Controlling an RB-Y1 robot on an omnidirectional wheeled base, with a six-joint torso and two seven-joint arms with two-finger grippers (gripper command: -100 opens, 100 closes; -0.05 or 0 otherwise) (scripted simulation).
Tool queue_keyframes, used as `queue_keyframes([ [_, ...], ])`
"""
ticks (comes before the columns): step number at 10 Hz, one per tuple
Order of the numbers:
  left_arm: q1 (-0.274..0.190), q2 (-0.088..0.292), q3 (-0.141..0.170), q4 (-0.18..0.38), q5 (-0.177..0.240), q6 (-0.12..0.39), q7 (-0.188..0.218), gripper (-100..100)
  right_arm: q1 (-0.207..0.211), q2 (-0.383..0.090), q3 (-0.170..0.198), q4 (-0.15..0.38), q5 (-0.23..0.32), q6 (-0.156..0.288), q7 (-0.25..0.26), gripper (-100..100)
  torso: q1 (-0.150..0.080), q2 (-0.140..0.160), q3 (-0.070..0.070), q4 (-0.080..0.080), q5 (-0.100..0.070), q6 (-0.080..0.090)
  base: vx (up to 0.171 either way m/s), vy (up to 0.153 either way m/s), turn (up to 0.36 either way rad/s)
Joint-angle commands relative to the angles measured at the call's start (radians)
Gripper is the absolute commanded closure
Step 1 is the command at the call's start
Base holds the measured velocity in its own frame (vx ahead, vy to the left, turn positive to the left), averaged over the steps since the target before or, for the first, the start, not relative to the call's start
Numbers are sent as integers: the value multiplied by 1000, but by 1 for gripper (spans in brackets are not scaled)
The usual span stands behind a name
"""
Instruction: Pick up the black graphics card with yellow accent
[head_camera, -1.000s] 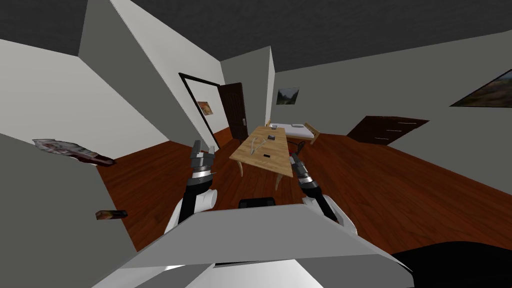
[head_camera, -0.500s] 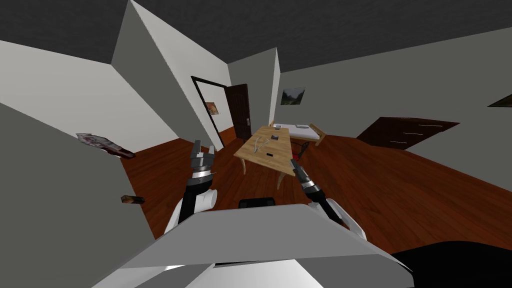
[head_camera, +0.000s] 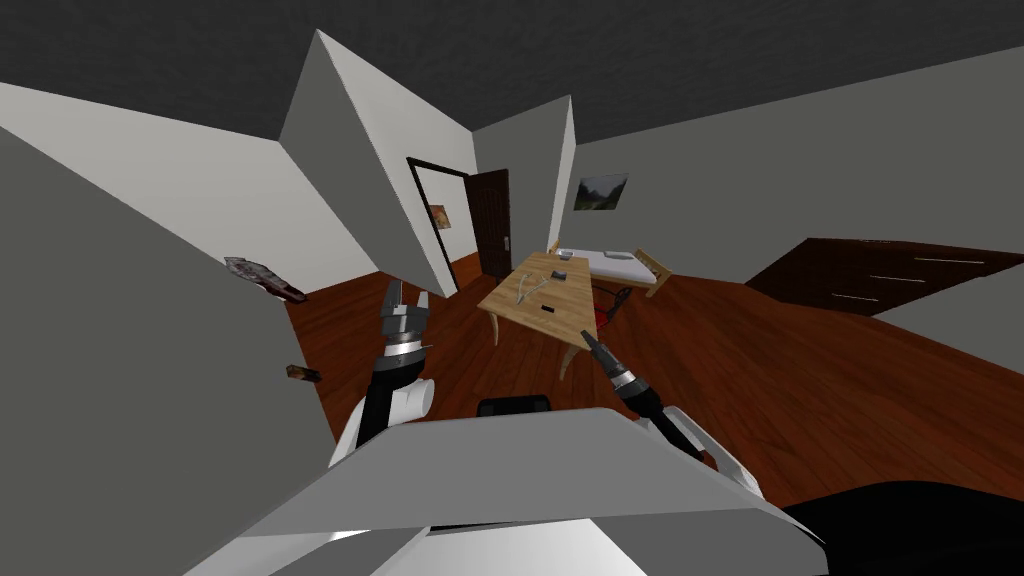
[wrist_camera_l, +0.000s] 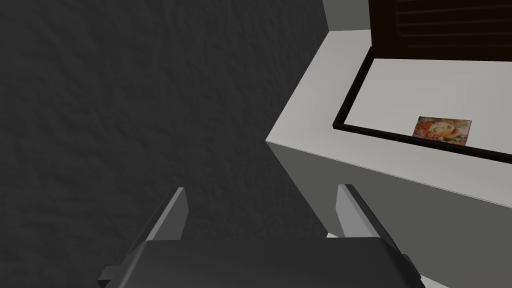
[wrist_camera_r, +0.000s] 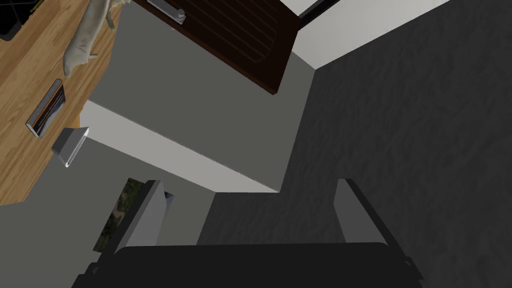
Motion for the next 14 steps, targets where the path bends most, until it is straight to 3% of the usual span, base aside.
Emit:
queue_keyframes([
  [1, 0, 0, 0, 0, 0, 0, 0, 0, -1, -19, 3, 39, 13, -10, -3, -100, 0, 0, 0, 0, 0, 0, -33, 27, 126],
  [2, 0, 0, 0, 0, 0, 0, 0, 0, 4, -56, 10, 72, 42, -21, -6, -100, 0, 0, 0, 0, 0, 1, -36, 34, 198],
  [4, 0, 0, 0, 0, 0, 0, 0, 0, 4, -56, 10, 94, 42, -21, -6, -100, 0, 0, 0, 0, 0, 1, -18, 20, 68],
  [5, 0, 0, 0, 0, 0, 0, 0, 0, 8, -93, 20, 135, 73, -31, -9, -100, -1, -1, -1, 0, 0, 1, -14, 28, 242],
  [8, 0, 0, 0, 0, 0, 0, 0, 0, 11, -129, 31, 200, 105, -38, -11, -100, 0, -2, -1, 0, 0, 0, -7, 30, 145],
  [10, 0, 0, 0, 0, 0, 0, 0, 0, 15, -196, 57, 282, 172, -49, -12, -100, -1, -2, -1, 0, 0, 0, 9, 41, 294],
  [12, 0, 0, 0, 0, 0, 0, 0, 0, 15, -198, 57, 309, 173, -49, -12, -100, -1, -4, -2, -1, 0, 1, 17, 16, 31],
  [14, 0, 0, 0, 0, 0, 0, 0, 0, 15, -264, 90, 386, 241, -52, -10, -100, -1, -3, -2, -1, 0, 0, 36, 27, 290],
])
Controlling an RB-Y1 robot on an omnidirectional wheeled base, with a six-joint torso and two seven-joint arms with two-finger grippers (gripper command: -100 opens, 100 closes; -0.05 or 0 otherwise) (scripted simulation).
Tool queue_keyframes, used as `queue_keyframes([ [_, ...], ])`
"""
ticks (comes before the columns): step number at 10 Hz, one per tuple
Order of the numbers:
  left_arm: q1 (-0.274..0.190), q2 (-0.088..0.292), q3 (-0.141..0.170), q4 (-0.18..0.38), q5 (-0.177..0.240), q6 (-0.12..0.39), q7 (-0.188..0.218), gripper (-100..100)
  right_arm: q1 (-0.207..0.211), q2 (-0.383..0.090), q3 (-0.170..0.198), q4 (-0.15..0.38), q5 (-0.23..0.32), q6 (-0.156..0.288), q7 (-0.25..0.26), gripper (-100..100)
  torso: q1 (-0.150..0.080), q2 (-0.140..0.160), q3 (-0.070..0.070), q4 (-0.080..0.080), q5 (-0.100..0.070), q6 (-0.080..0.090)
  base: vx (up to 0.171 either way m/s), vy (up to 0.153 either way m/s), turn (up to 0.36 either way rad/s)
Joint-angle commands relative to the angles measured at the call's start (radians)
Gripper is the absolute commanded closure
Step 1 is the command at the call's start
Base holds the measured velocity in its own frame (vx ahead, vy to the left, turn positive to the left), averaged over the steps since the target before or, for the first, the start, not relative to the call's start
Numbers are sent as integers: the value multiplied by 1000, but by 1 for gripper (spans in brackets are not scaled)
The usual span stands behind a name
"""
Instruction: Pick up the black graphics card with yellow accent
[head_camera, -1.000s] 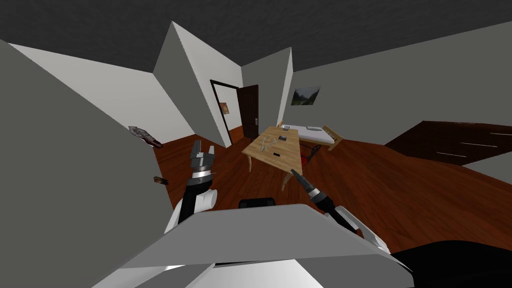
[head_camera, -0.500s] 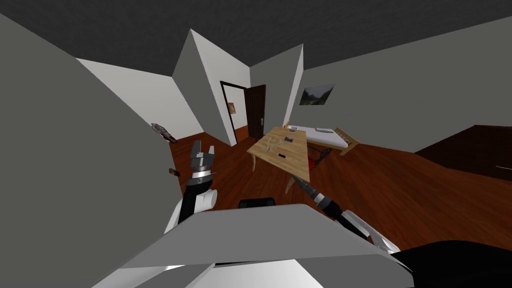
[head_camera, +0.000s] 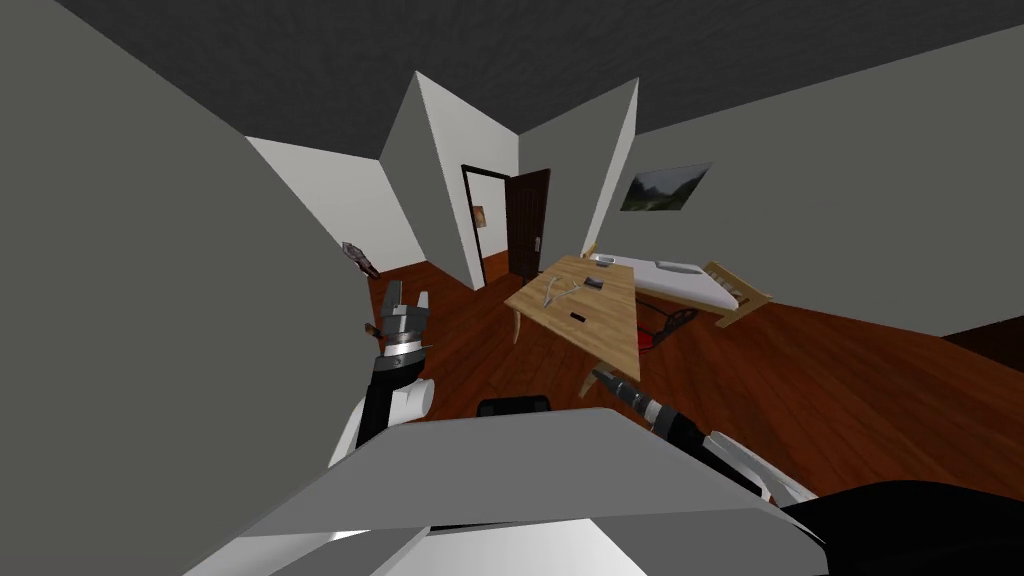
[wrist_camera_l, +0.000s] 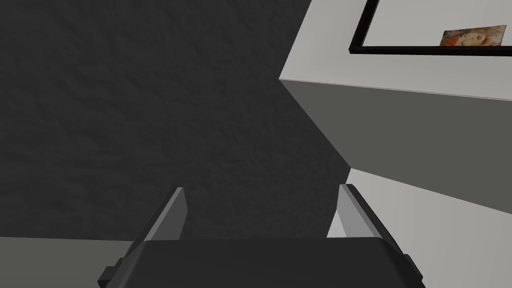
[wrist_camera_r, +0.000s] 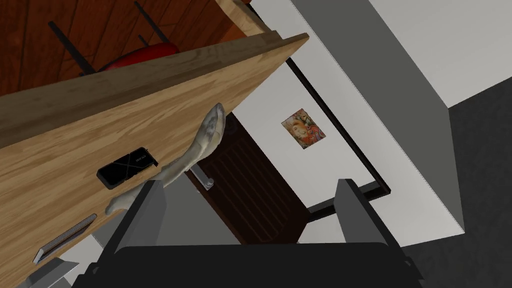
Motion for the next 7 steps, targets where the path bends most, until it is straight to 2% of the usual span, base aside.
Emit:
queue_keyframes([
  [1, 0, 0, 0, 0, 0, 0, 0, 0, 7, -23, 8, 39, 22, 4, -1, -100, 0, 0, 0, 0, 0, 0, 51, 16, 161],
  [2, 0, 0, 0, 0, 0, 0, 0, 0, 6, -55, 26, 70, 58, 5, 2, -100, -1, 0, 0, 0, 0, 1, 57, 10, 207],
  [3, 0, 0, 0, 0, 0, 0, 0, 0, 6, -55, 26, 83, 58, 5, 2, -100, -1, -1, 0, 0, 0, 1, 47, 4, 106],
  [4, 0, 0, 0, 0, 0, 0, 0, 0, 3, -87, 45, 128, 94, 8, 6, -100, -1, 0, 0, 0, 0, 2, 57, 12, 180],
  [5, 0, 0, 0, 0, 0, 0, 0, 0, 3, -87, 45, 135, 94, 8, 6, -100, -1, 0, 0, 0, 0, 1, 54, 3, 132],
  [7, 0, 0, 0, 0, 0, 0, 0, 0, -5, -149, 86, 203, 162, 18, 16, -100, -2, -1, -1, 0, 0, 1, 84, -7, 273],
])
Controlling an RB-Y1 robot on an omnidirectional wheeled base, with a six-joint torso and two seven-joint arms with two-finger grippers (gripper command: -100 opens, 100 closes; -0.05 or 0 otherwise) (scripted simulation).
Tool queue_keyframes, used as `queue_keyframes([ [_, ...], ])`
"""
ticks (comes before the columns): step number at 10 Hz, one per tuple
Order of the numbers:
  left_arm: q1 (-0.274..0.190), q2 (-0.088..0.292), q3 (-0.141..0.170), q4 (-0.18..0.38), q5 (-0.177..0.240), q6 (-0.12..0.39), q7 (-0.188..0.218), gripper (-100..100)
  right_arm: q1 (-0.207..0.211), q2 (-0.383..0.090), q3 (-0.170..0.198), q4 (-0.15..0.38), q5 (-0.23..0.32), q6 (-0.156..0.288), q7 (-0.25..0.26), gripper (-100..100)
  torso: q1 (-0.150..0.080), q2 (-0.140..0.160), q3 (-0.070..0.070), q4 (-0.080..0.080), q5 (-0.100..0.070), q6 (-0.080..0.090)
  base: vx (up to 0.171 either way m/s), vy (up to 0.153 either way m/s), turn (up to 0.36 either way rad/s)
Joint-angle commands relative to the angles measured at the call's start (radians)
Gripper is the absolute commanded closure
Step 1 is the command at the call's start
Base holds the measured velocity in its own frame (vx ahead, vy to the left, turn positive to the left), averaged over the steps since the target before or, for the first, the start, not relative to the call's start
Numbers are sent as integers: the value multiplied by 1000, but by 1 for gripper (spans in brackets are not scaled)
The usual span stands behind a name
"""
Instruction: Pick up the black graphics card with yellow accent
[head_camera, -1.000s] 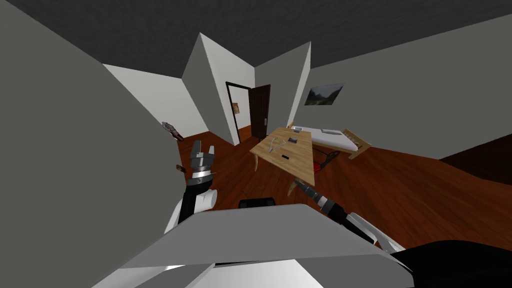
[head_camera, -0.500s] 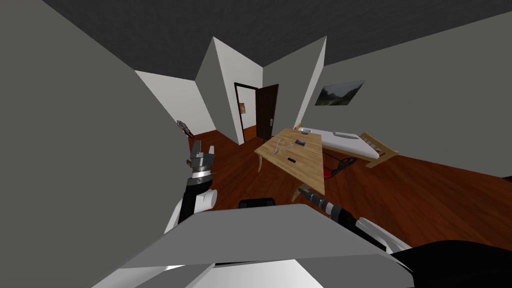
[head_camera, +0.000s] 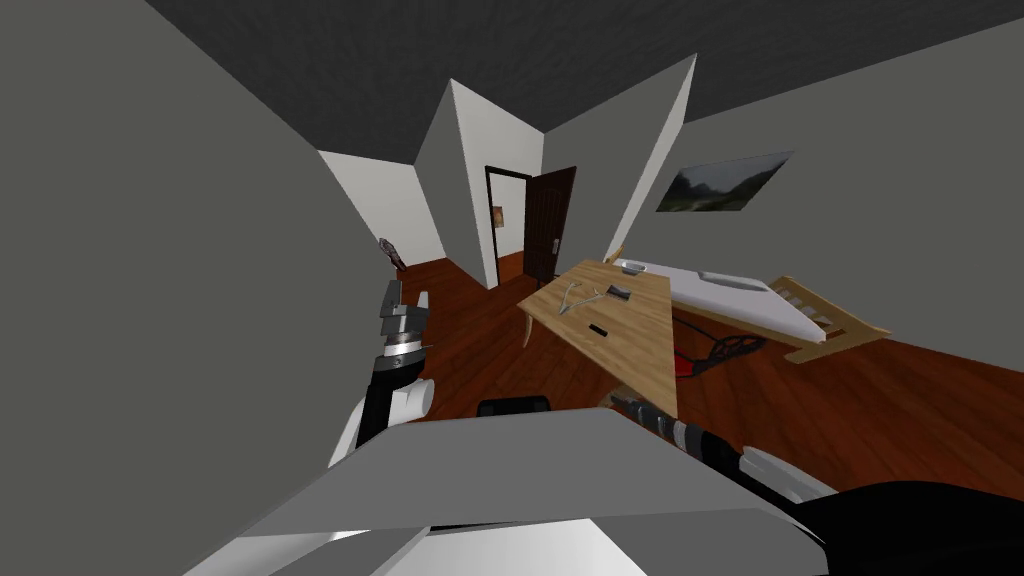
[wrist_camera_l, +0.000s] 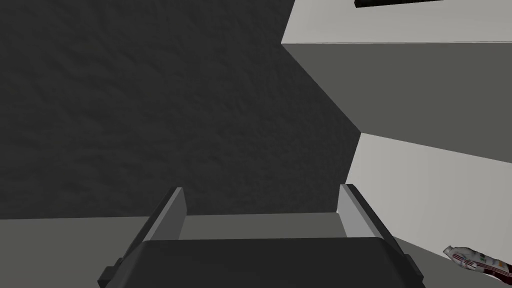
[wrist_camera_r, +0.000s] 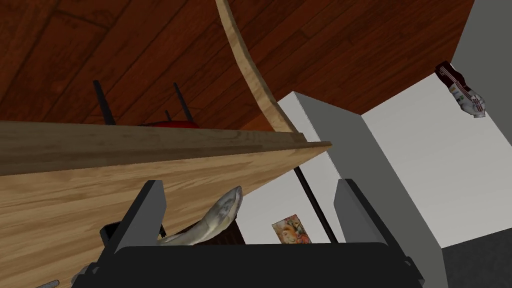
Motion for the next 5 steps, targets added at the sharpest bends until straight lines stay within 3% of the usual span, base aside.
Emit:
queue_keyframes([
  [1, 0, 0, 0, 0, 0, 0, 0, 0, 5, -23, 9, 31, 22, 3, 4, -100, 0, 0, 0, 0, 0, 0, 97, -13, 140],
  [3, 0, 0, 0, 0, 0, 0, 0, 0, -6, -80, 53, 100, 91, 19, 17, -100, 1, -1, -1, 0, 0, 0, 134, -9, 232],
  [5, 0, 0, 0, 0, 0, 0, 0, 0, -21, -129, 97, 169, 154, 39, 33, -100, -1, -5, -3, -1, 0, 0, 187, -47, 315],
])
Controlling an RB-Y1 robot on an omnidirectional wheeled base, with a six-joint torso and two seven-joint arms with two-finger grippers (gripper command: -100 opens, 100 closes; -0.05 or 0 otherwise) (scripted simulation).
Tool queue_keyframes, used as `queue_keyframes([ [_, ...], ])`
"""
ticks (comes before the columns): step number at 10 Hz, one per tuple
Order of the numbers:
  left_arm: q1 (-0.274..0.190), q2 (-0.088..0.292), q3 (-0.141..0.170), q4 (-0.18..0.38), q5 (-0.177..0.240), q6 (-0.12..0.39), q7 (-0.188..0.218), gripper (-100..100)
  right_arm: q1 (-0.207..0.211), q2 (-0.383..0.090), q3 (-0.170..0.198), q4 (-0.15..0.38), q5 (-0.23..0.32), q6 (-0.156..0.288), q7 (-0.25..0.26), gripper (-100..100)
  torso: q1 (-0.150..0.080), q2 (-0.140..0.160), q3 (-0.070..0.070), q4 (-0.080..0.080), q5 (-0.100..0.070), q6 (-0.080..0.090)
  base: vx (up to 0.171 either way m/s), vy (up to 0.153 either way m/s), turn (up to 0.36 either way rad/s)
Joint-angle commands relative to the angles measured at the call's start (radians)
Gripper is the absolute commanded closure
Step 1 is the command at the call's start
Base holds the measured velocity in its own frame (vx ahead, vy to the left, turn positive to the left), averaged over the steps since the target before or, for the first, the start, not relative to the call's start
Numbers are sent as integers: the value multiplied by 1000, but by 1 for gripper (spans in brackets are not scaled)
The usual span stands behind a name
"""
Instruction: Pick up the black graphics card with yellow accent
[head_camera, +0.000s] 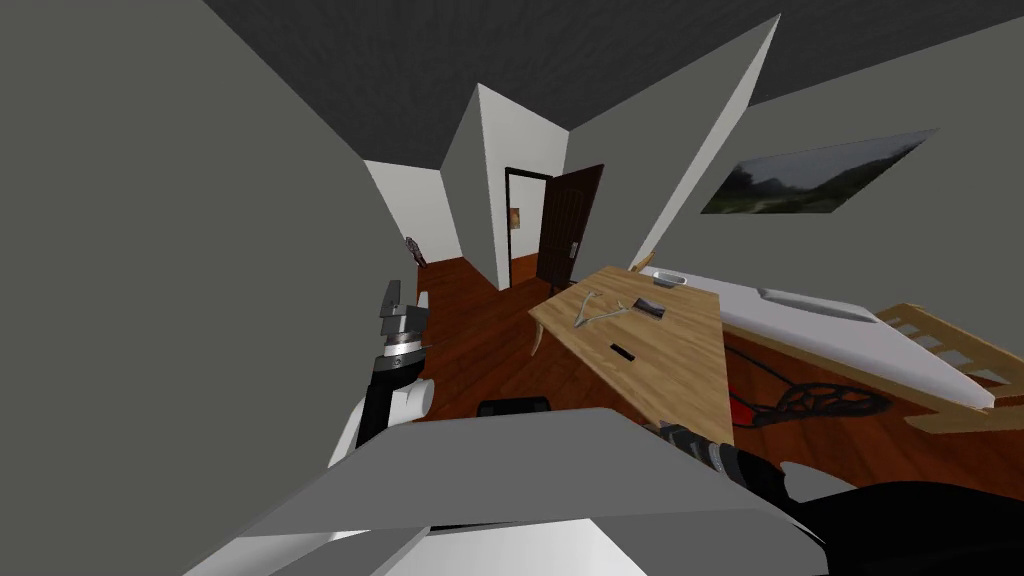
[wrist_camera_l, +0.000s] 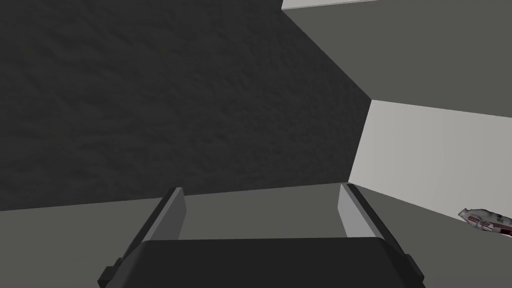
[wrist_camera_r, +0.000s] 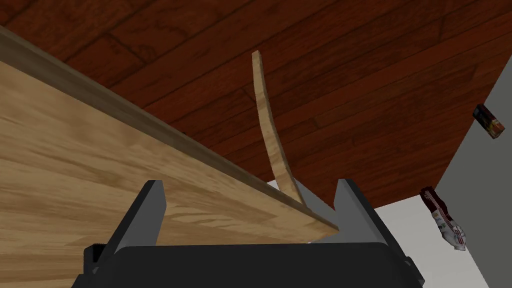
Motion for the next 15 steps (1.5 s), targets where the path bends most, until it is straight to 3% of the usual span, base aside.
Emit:
queue_keyframes([
  [1, 0, 0, 0, 0, 0, 0, 0, 0, -14, -20, 19, 28, 25, 8, -1, -100, 0, 0, 0, 0, 0, 0, 122, -59, 84],
  [5, 0, 0, 0, 0, 0, 0, 0, 0, -47, -94, 103, 121, 138, 55, 34, -100, 1, 1, 0, 0, 0, 0, 162, -61, 219],
  [9, 0, 0, 0, 0, 0, 0, 0, 0, -84, -137, 179, 174, 229, 107, 71, -100, -1, 0, 0, 0, -1, 1, 177, -118, 189],
  [10, 0, 0, 0, 0, 0, 0, 0, 0, -92, -142, 194, 180, 245, 118, 78, -100, -1, -1, -1, 0, -1, 0, 210, -116, 180],
  [11, 0, 0, 0, 0, 0, 0, 0, 0, -78, -142, 182, 162, 231, 114, 68, -100, -1, -2, -1, -1, -1, 0, 90, -57, 48],
  [12, 0, 0, 0, 0, 0, 0, 0, 0, -79, -143, 183, 162, 233, 118, 70, 0, 3, 4, 2, 0, 0, 1, 17, -12, -1],
  [13, 0, 0, 0, 0, 0, 0, 0, 0, -85, -115, 188, 174, 233, 135, 80, -100, 6, 9, 5, 2, 1, 2, 7, -29, 62],
  [15, 0, 0, 0, 0, 0, 0, 0, 0, -95, -72, 196, 192, 233, 161, 95, -100, 4, 12, 7, 2, 0, 2, -5, -54, 77],
])
